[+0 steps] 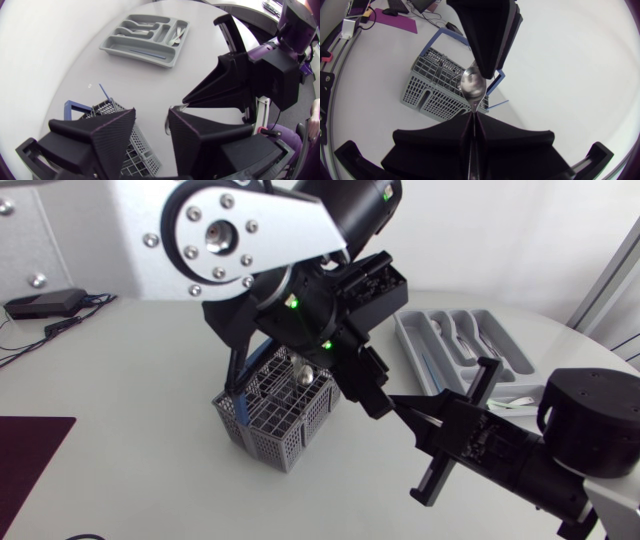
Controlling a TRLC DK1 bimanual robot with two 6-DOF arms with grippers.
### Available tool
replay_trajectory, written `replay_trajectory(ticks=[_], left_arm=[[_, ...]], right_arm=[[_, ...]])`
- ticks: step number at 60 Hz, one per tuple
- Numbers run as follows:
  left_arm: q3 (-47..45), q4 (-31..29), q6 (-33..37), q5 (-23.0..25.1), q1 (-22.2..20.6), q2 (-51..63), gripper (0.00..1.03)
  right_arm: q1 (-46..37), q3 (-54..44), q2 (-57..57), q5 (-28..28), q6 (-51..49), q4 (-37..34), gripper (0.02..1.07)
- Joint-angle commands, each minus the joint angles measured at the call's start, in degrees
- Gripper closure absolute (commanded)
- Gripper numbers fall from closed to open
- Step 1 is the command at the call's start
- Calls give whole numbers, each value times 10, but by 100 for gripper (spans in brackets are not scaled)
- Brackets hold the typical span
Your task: Unload the cutlery basket into the drawer organizer.
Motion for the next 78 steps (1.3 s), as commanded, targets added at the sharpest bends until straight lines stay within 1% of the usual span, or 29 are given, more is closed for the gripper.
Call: replay_trajectory(ticks=[1, 5, 7, 8, 10, 11, 12, 16, 17, 19, 20, 23, 25, 27, 29, 32, 34, 37, 40, 41, 45, 50, 52, 54, 58, 67, 72, 76, 78], left_arm=[[26, 1, -18, 2, 12, 6, 6], [28, 6, -19, 2, 19, 2, 5], [29, 11, -19, 2, 23, -2, 5], [31, 13, -19, 2, 25, -4, 5], [33, 13, -18, 2, 29, -6, 5], [34, 13, -18, 2, 30, -7, 5], [35, 13, -17, 1, 36, -10, 5], [38, 15, -16, 1, 47, -16, 5], [38, 15, -14, 1, 49, -19, 5], [37, 14, -12, 0, 52, -21, 5], [34, 14, -7, -1, 57, -25, 5], [31, 14, 5, -2, 66, -29, 5], [25, 13, 30, -8, 72, -33, 5], [23, 12, 42, -10, 77, -35, 5], [19, 11, 78, -23, 83, -38, 5], [13, 11, 120, -28, 85, -41, 5], [7, 13, 166, -28, 96, -48, 5], [5, 13, 200, -30, 99, -51, 5], [-3, 18, 247, -34, 104, -59, 5], [-4, 22, 264, -35, 108, -61, 5], [-15, 23, 308, -36, 110, -69, 5], [-40, 48, 368, -37, 115, -79, 5], [-46, 55, 381, -37, 118, -79, 5], [-52, 62, 394, -37, 123, -79, 5], [-58, 72, 415, -37, 128, -79, 5], [-64, 91, 458, -37, 134, -79, 5], [-63, 94, 484, -37, 137, -77, 5], [-61, 99, 509, -37, 141, -72, 5], [-61, 100, 518, -37, 142, -69, 5]], right_arm=[[-18, -15, -15, -17, -5, -17, 101], [-42, -20, -22, -42, -10, -31, 101], [-64, -20, -24, -67, -11, -42, 101], [-86, -21, -24, -90, -17, -49, 101], [-110, -23, -26, -114, -21, -53, 101], [-113, -23, -26, -117, -21, -53, 101], [-138, -26, -27, -140, -27, -54, 101], [-189, -27, -27, -189, -46, -65, 101], [-215, -27, -27, -213, -55, -71, 101], [-236, -27, -25, -231, -63, -74, 101], [-267, -27, -20, -257, -76, -76, 101], [-299, -27, -12, -286, -92, -78, 101], [-338, -27, -1, -316, -112, -78, 101], [-361, -24, 10, -335, -126, -78, 101], [-389, -20, 29, -359, -140, -79, 101], [-430, -13, 61, -396, -164, -78, 101], [-448, -9, 82, -411, -181, -79, 101], [-467, -3, 108, -423, -204, -78, 101], [-495, 9, 150, -442, -235, -78, 101], [-512, 19, 175, -456, -251, -79, 101], [-543, 43, 228, -475, -288, -86, 101], [-585, 89, 308, -497, -361, -119, 101], [-597, 108, 332, -500, -379, -131, 101], [-609, 129, 356, -503, -403, -150, 101], [-636, 182, 406, -511, -465, -209, 101], [-680, 273, 494, -508, -555, -281, 101], [-703, 337, 550, -501, -611, -337, 101], [-721, 406, 607, -485, -663, -396, 101], [-724, 423, 624, -478, -670, -403, 101]])
